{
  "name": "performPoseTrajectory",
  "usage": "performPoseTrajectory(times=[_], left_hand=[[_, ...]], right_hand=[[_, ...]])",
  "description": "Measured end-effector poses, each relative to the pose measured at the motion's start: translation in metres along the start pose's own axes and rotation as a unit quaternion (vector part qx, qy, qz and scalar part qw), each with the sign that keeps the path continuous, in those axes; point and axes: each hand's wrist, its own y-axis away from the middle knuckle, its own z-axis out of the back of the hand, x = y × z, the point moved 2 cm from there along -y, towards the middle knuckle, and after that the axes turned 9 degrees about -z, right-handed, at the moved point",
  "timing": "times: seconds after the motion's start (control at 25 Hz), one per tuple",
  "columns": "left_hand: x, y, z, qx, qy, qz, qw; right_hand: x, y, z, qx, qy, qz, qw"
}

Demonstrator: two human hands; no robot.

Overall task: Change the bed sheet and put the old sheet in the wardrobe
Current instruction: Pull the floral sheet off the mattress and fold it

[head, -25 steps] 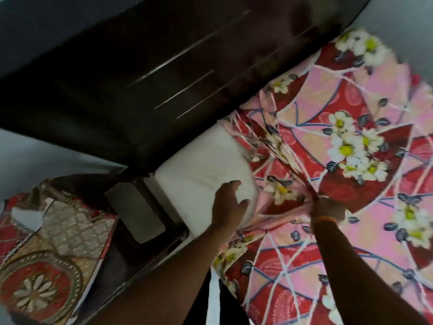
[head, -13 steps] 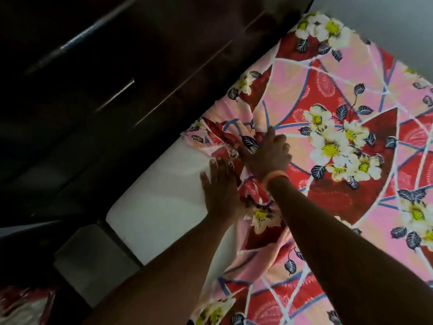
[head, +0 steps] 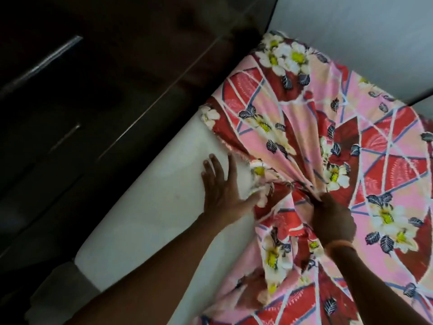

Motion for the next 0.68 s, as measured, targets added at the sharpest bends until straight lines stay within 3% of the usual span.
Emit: performPoseTrajectory(times=[0.12,0.24,0.4,0.56,0.68], left_hand=[[-0.021,-0.076,-0.008,0.042,-0.117,-0.014,0.992],[-0.02,-0.112,-0.021,0.037,-0.236,-0.029,0.971],[-0.008,-0.121,-0.035,0.019,-0.264,-0.036,0.964],[-0.003,-0.126,-0.04,0.003,-0.266,-0.045,0.963],[-0.003,-0.125,-0.042,0.015,-0.263,-0.042,0.964]], right_hand=[[0.038,-0.031,0.012,-0.062,0.051,0.087,0.993],[0.1,-0.078,0.016,-0.089,-0.023,0.094,0.991],[0.203,-0.149,0.023,-0.116,-0.009,0.051,0.992],[0.224,-0.178,0.026,-0.129,0.116,0.194,0.966],[0.214,-0.179,0.025,-0.137,0.101,0.241,0.955]])
